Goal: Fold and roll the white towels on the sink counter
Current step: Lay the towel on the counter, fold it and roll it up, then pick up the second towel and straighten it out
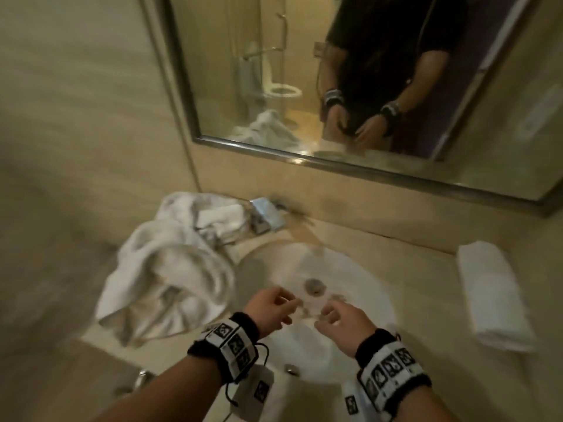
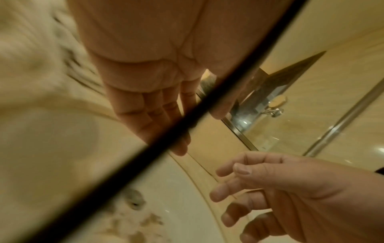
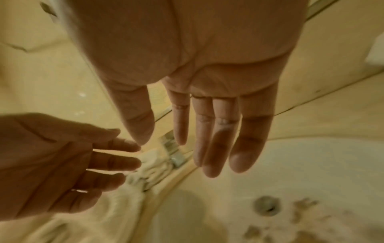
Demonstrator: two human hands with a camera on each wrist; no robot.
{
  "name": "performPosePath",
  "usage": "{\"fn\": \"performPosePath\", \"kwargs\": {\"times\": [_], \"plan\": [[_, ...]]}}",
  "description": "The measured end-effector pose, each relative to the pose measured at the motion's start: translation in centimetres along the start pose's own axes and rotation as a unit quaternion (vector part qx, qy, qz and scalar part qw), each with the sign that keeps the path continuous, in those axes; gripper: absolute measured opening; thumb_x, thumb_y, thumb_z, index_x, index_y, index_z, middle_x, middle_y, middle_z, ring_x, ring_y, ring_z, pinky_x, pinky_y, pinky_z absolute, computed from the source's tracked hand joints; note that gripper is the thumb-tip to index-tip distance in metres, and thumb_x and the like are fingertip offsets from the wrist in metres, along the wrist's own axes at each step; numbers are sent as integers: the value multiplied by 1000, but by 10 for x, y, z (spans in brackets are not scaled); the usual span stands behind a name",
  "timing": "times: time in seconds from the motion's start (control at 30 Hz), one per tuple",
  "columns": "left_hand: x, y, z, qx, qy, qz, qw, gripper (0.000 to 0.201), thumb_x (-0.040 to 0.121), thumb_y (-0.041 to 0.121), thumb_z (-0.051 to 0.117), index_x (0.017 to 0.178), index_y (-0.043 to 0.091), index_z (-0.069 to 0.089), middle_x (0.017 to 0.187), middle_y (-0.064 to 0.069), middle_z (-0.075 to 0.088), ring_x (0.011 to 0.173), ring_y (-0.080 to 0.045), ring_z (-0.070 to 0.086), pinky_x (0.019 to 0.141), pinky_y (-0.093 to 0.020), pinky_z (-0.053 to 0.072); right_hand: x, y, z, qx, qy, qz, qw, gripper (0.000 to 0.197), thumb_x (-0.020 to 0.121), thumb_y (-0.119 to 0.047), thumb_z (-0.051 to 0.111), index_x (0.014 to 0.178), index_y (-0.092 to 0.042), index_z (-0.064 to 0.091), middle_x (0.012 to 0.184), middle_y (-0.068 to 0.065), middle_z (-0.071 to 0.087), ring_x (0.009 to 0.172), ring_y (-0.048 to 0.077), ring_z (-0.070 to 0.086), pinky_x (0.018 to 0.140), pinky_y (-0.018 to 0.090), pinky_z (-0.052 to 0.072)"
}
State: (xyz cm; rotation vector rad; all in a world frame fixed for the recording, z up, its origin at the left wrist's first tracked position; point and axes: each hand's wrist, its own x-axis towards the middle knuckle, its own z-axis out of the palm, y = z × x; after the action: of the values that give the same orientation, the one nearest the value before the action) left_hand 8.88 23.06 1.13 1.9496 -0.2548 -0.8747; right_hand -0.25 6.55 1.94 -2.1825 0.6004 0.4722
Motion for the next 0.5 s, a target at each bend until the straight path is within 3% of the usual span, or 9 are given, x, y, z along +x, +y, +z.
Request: {"fn": "performPosePath", "kwargs": {"times": [0.1, 0.2, 0.3, 0.4, 0.5], "plan": [[-41, -37, -56, 1, 67, -34, 997, 11, 93, 21, 59, 99, 11, 59, 88, -4, 64, 68, -14, 61, 60, -26, 48, -6, -35, 60, 29, -51, -36, 998, 22, 88, -37, 62, 103, -23, 53, 105, -2, 59, 92, 16, 58, 69, 24, 48], [-68, -68, -100, -11, 125, -60, 990, 10, 92, 19, 59, 97, 10, 60, 88, -6, 65, 69, -17, 61, 61, -28, 47, -10, -55, 108, 9, -86, -64, 994, 9, 89, -28, 57, 98, -25, 54, 105, -1, 59, 95, 18, 58, 78, 30, 53], [-78, -92, -129, 15, 206, -65, 976, 20, 90, 24, 63, 103, 10, 60, 96, -7, 65, 80, -20, 61, 66, -28, 46, -2, -74, 124, -27, -106, -78, 991, 9, 90, -22, 55, 99, -24, 55, 103, -1, 57, 92, 15, 55, 76, 22, 48], [-80, -103, -161, 85, 293, -43, 951, 30, 87, 31, 64, 112, 15, 59, 108, -4, 61, 92, -20, 60, 76, -30, 47, 21, -106, 134, -20, -94, -83, 992, 17, 89, -31, 61, 102, -22, 55, 101, -1, 58, 85, 14, 55, 67, 19, 46], [-71, -109, -201, 124, 381, -6, 916, 45, 83, 32, 68, 121, 12, 57, 120, -9, 56, 105, -24, 56, 90, -35, 47, 52, -147, 146, 47, -43, -70, 996, 29, 84, -38, 67, 104, -24, 53, 103, -3, 58, 93, 17, 57, 72, 26, 46]]}}
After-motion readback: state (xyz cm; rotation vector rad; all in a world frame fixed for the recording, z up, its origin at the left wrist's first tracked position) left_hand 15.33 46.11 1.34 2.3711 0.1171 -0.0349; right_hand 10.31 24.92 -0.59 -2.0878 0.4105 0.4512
